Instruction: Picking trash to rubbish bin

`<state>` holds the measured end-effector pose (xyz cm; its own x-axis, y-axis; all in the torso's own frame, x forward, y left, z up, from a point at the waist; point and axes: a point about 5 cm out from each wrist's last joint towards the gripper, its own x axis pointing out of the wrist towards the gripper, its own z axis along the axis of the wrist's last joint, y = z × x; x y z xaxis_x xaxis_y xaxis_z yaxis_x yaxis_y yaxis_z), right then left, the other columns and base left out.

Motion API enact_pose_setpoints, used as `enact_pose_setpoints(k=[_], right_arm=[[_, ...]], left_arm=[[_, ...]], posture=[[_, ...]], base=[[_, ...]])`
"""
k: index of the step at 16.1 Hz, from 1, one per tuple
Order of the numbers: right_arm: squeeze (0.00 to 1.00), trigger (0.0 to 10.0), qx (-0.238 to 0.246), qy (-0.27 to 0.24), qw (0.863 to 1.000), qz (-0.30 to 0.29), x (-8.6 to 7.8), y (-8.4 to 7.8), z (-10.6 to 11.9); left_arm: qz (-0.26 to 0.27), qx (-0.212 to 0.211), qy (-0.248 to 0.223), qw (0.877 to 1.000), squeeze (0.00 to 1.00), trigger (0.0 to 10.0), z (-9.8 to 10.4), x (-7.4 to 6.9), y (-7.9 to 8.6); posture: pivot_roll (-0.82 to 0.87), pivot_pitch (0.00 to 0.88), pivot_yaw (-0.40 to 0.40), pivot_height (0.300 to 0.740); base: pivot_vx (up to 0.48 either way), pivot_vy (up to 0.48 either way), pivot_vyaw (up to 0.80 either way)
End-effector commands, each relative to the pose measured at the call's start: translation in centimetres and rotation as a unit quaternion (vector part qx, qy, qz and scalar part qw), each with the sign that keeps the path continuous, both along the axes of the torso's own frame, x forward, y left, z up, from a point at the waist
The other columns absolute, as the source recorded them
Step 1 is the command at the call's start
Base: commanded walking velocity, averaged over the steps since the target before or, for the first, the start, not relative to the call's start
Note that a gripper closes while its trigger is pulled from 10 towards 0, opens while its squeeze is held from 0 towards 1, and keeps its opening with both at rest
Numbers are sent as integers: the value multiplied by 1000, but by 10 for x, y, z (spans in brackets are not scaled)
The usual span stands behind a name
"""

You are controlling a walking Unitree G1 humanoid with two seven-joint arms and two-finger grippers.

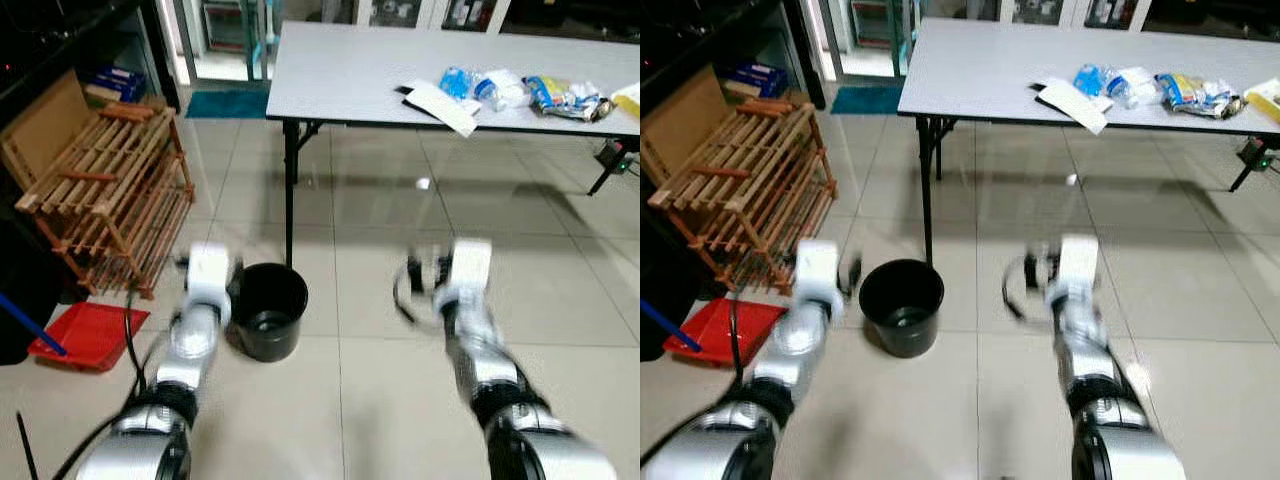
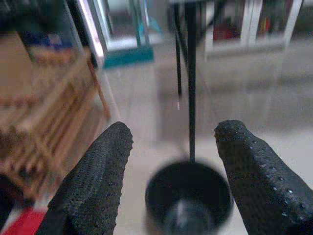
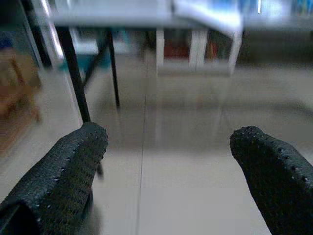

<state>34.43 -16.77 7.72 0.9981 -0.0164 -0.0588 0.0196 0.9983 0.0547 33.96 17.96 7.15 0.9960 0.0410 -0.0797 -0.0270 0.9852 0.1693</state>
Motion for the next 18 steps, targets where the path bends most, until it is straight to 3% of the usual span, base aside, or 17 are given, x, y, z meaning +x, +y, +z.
enact_pose_setpoints(k=[1,2,3,5,9,18], right_arm=[[0,10000,5,-47,999,-7,6,-1,18],[0,10000,8,-117,993,-18,13,2,51],[0,10000,9,-125,992,-20,14,2,55],[0,10000,19,-186,982,-22,16,11,87],[0,10000,30,-186,982,2,14,32,94],[0,10000,34,-161,986,24,10,41,91]], left_arm=[[6,-12,-52,999,0,10000,22,9,-1],[-1,15,-106,994,0,10000,42,14,-3],[-2,18,-114,993,0,10000,47,15,-4],[-13,-21,-172,985,0,10000,77,20,-17],[-23,-44,-175,983,0,10000,82,20,-32],[-21,-32,-161,986,0,10000,80,18,-27]], posture=[[6,15,-56,740],[3,18,-54,740],[3,18,-54,740],[-5,19,-58,740],[-5,11,-65,740],[-1,0,-68,740]], base=[[0,0,0],[0,0,0],[0,0,0],[0,0,0],[0,0,0],[0,-348,0]])
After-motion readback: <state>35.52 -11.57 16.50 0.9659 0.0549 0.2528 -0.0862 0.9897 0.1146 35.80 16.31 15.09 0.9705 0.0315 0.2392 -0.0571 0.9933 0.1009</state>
